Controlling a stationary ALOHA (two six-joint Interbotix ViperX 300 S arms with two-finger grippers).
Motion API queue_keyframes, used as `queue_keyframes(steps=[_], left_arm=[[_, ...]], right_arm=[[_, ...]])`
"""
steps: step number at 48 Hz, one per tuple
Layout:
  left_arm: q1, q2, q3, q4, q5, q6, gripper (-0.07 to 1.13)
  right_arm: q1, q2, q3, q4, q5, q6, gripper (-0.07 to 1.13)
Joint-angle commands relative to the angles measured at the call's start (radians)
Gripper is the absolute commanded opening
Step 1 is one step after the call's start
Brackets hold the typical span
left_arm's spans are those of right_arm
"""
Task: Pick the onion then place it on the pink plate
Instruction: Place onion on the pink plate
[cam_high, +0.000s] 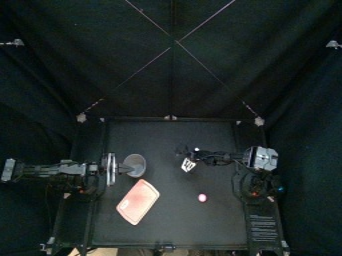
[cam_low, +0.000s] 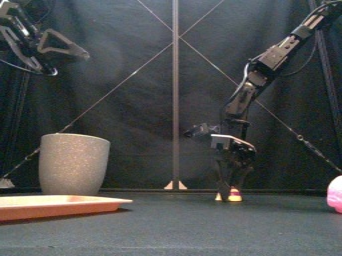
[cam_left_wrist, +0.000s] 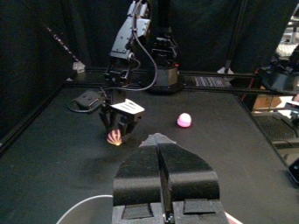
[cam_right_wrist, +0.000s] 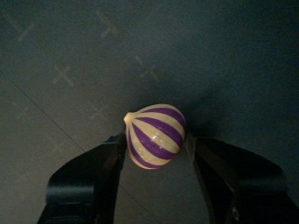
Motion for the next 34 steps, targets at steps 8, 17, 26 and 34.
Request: queue_keyframes(steps=[8, 17, 26, 34], left_arm=[[0.003, -0.003, -0.006, 0.0, -0.006, -0.002, 0.11], [0.009, -0.005, -0.005, 0.0, -0.009, 0.002, 0.11], [0.023, -0.005, -0.005, 0.0, -0.011, 0.002, 0.11], [0.035, -0.005, -0.003, 0.0, -0.011, 0.002, 0.11]], right_arm=[[0.017, -0.023, -0.026, 0.003, -0.008, 0.002, 0.7], [0.086, -0.054, -0.067, 0.003, -0.018, 0.0, 0.7], [0.199, -0.055, -0.155, 0.008, -0.035, 0.003, 0.7], [0.299, -0.009, -0.272, 0.009, -0.035, 0.0, 0.7]])
